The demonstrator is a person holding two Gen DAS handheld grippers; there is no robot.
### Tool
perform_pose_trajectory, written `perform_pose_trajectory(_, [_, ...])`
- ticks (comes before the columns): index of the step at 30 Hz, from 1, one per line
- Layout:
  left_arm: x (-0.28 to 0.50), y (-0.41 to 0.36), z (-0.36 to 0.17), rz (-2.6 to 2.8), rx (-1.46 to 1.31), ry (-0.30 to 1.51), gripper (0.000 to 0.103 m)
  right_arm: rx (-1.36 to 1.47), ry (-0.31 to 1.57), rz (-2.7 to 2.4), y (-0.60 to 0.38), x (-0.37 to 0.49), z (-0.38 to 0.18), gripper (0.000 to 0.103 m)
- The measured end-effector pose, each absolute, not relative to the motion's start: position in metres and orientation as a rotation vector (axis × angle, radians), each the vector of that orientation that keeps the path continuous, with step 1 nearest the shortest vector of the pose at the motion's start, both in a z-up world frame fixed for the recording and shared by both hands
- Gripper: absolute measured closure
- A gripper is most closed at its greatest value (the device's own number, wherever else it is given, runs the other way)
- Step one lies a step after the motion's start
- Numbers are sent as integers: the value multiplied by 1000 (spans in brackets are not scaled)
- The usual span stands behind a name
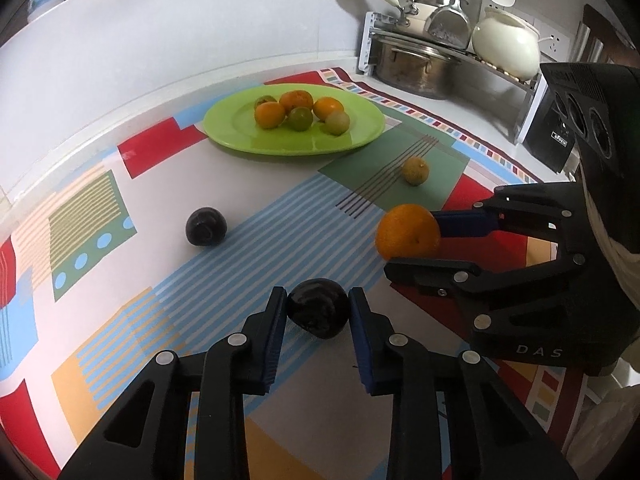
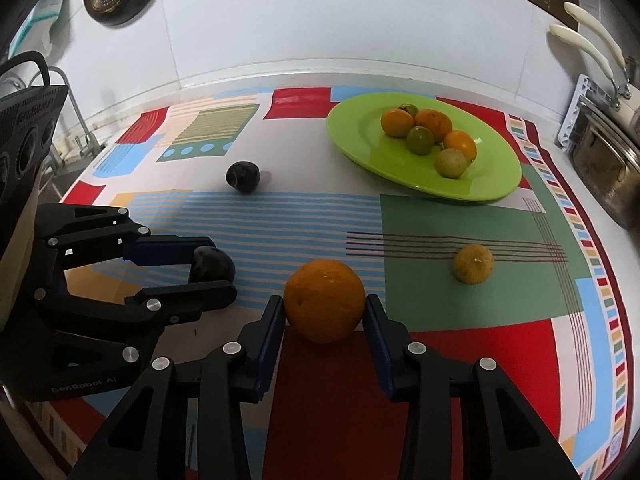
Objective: Organize fruits
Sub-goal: 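Close the left gripper on the dark fruit while the right gripper grasps the orange, then carry the dark fruit in the left gripper while the right gripper carries the orange to the plate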
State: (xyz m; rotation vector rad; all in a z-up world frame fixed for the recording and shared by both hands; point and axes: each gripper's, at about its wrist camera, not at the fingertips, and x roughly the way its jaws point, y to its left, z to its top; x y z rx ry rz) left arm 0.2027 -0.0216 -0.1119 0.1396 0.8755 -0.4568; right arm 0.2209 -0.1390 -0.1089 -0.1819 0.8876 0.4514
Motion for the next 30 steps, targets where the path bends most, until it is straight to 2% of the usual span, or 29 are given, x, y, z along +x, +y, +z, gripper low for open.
perform_pose_trajectory(30, [199, -31, -35, -446, 108, 706, 72, -79, 724, 360, -162, 199, -34, 62])
